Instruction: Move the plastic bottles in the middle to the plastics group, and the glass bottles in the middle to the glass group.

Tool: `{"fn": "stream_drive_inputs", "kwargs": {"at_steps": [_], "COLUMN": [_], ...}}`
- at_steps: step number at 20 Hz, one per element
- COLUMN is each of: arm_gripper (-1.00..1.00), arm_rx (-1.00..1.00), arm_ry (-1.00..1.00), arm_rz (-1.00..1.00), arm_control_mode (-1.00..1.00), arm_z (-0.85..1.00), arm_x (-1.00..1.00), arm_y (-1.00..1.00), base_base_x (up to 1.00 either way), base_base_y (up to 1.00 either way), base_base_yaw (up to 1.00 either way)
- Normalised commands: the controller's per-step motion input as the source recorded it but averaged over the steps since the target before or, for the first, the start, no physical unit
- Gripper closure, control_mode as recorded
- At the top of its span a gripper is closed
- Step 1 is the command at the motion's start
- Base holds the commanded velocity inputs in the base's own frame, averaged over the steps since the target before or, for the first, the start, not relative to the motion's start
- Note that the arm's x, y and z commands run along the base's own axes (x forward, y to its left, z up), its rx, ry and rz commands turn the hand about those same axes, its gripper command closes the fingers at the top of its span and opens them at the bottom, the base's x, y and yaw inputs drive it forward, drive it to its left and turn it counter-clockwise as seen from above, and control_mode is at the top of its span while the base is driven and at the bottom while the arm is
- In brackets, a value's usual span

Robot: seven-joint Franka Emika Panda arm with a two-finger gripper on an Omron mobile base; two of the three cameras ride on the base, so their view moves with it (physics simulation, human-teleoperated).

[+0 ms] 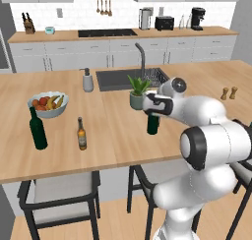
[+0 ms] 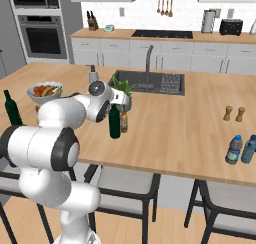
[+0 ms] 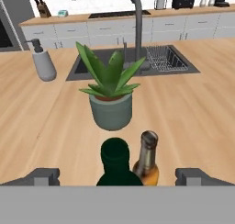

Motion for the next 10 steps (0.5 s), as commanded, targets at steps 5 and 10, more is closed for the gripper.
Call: {"fn": "stream_drive_inputs", "kwargs": {"at_steps": [5,10], "arm_gripper": [-1.00,-1.00], "arm_rx": [0.00,0.00], "arm_ry": [0.00,0.00], "arm_rz": [0.00,0.00], "arm_control_mode": [-1.00,-1.00], "arm_z": [-0.21,-0.11], "arm_x": [0.14,0.20], "arm_y": [0.00,0.00], "base_base_x": [0.00,0.00], "base_base_y": [0.00,0.00], "base_base_yaw": [0.00,0.00]}}
